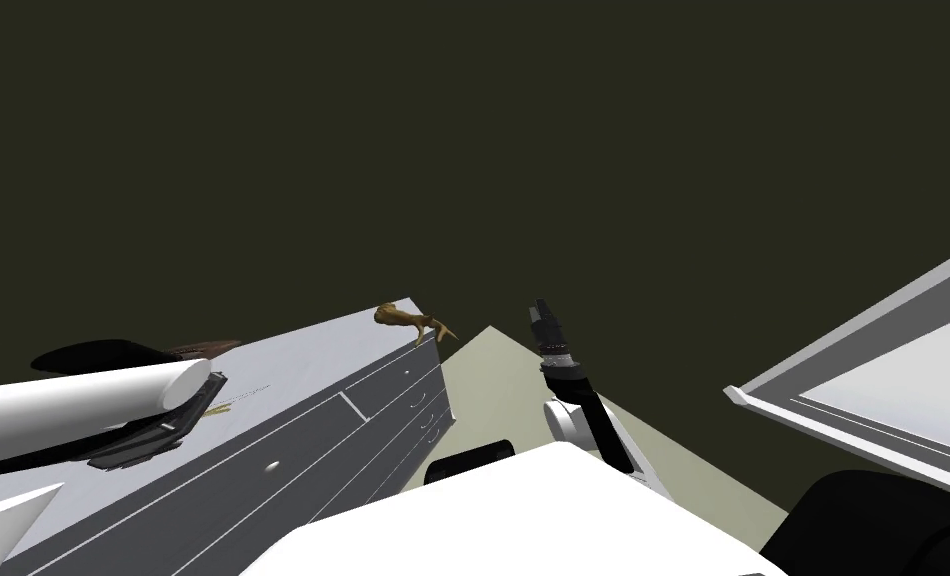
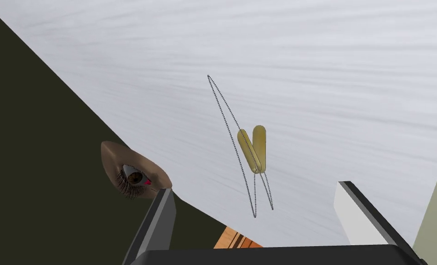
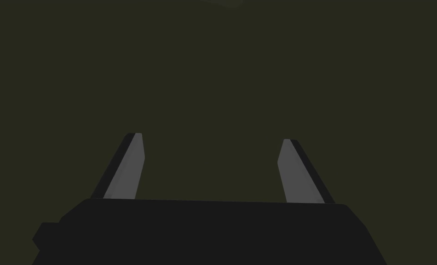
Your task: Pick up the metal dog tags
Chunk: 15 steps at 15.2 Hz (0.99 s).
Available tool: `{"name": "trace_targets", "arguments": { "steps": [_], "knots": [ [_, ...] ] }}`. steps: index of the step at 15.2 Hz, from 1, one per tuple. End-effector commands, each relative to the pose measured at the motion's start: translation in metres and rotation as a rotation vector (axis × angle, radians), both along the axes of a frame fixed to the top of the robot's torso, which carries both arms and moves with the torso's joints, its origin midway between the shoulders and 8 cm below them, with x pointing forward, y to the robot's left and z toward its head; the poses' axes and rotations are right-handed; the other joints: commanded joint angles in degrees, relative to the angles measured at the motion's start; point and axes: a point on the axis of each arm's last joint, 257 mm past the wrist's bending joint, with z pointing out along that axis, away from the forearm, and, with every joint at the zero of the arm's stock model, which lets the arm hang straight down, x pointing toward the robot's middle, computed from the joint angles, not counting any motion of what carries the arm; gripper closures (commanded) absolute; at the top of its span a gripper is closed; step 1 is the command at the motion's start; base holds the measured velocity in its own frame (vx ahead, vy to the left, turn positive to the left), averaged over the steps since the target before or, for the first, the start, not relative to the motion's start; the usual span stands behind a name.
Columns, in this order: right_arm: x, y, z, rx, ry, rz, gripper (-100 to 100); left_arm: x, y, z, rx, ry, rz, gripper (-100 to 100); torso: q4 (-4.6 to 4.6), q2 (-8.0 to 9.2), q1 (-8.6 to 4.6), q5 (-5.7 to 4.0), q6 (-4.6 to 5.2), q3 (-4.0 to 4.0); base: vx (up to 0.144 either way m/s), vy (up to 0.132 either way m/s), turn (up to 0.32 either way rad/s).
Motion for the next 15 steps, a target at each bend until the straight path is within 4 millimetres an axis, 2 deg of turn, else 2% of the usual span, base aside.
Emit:
{"name": "trace_targets", "arguments": {
  "steps": [1,5,6,7,11,14,15],
  "knots": [
    [0.0,0.0,0.0,0.0,0.0,0.0,0,0.004,0.003,-0.006,0.0,-0.002,-0.001,-100,0.0,0.0,0.0,0.0,0.0,0.0,0.008,0.008,0.01],
    [0.0,0.0,0.0,0.0,0.0,0.0,0,0.009,0.008,-0.015,0.0,-0.004,-0.003,-100,0.03,0.13,0.16,0.04,0.0,0.08,-0.002,0.027,0.005],
    [0.0,0.0,0.0,0.0,0.0,0.0,0,0.007,0.006,-0.012,-0.002,-0.001,-0.001,-100,0.03,0.14,0.19,0.05,-0.01,0.08,-0.001,0.019,0.0],
    [0.0,0.0,0.0,0.0,0.0,0.0,0,0.008,0.007,-0.012,-0.001,-0.003,-0.002,100,0.04,0.14,0.16,0.04,-0.01,0.09,0.0,0.007,-0.001],
    [0.0,0.0,0.0,0.0,0.0,0.0,0,0.008,0.007,-0.012,-0.002,-0.004,0.0,100,0.01,0.13,0.04,0.0,0.02,0.07,0.0,0.0,0.003],
    [0.0,0.0,0.0,0.0,0.0,0.0,0,0.001,0.001,-0.001,0.0,0.0,0.0,100,0.03,0.15,-0.12,-0.07,0.05,0.09,-0.001,-0.025,-0.01],
    [0.0,0.0,0.0,0.0,0.0,0.0,0,0.004,0.003,-0.004,0.001,-0.004,-0.001,100,0.03,0.16,-0.17,-0.08,0.05,0.09,-0.001,-0.019,-0.001]
  ]
}}
